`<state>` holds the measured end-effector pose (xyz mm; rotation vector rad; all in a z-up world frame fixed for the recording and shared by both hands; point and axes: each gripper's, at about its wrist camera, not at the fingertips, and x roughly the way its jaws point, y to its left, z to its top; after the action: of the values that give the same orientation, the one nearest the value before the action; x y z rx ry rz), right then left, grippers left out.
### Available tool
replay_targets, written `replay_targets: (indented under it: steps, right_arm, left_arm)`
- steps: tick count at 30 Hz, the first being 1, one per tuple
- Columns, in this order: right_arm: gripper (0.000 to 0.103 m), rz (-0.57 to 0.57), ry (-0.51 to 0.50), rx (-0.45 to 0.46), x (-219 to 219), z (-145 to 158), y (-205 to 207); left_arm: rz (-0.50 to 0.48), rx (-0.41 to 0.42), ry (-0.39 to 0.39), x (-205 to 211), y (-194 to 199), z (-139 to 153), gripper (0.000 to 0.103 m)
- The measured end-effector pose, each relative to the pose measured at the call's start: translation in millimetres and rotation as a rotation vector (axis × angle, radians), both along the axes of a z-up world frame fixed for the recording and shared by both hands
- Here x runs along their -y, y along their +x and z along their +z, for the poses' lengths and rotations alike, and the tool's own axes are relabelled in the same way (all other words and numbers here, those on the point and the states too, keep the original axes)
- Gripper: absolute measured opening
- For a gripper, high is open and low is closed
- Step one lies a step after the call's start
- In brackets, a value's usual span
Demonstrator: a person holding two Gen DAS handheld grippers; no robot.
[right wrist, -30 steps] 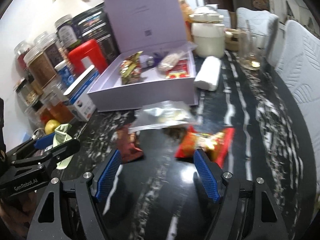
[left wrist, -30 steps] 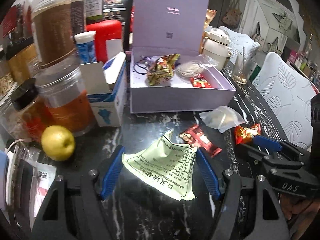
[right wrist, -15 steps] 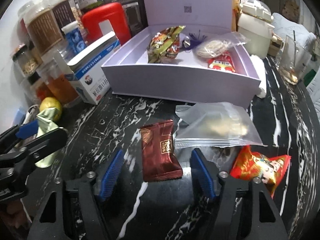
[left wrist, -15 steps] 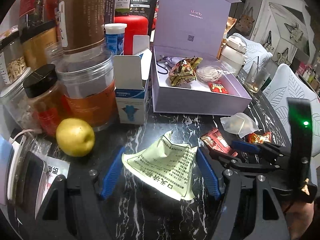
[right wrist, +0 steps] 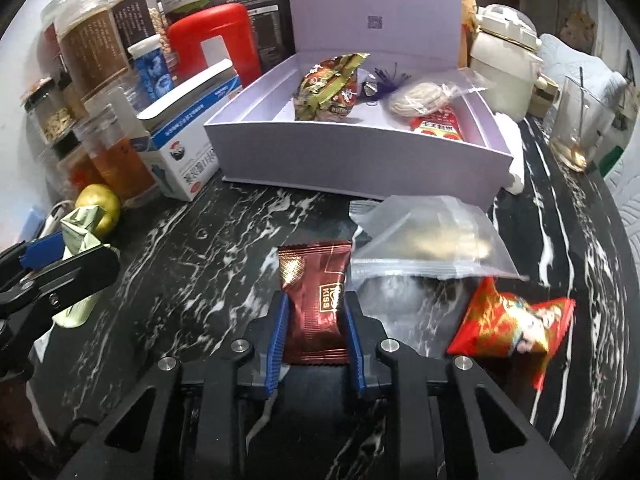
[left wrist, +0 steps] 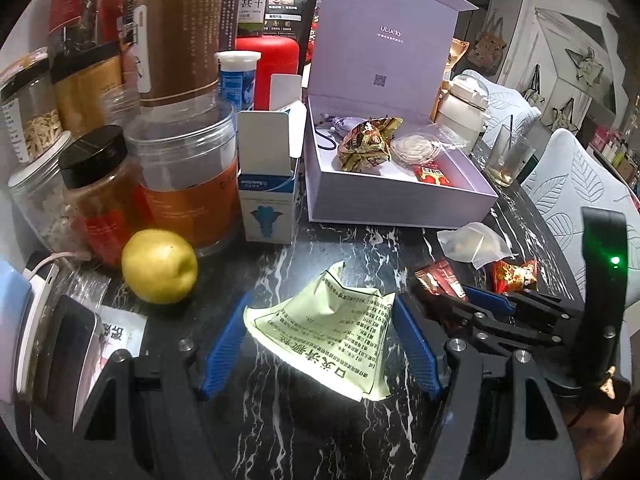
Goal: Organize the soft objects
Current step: 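Lift the green paper and red packet with both grippers and carry them over the lilac box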
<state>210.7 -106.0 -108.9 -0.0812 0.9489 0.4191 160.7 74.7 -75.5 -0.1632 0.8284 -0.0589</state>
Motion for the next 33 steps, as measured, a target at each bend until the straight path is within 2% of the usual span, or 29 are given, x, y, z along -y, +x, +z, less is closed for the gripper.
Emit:
replay_targets:
  steps: [4, 16, 33]
  right_arm:
    - [0.027, -0.028, 0.045, -0.013, 9.3, 2.3, -12.2]
    - [0.027, -0.07, 0.081, 0.0, 27.6, 10.9, -59.0]
    - [0.027, -0.119, 0.14, 0.073, 52.0, 33.8, -140.8]
  left_arm:
    - [0.005, 0.0, -0.006, -1.0, -7.8, -1.3, 0.072]
    - [-0.05, 0.021, -0.005, 15.7, -38.7, 2.2, 0.072]
    - [-0.17, 0.07, 0.0, 49.3, -85.5, 14.2, 0.072]
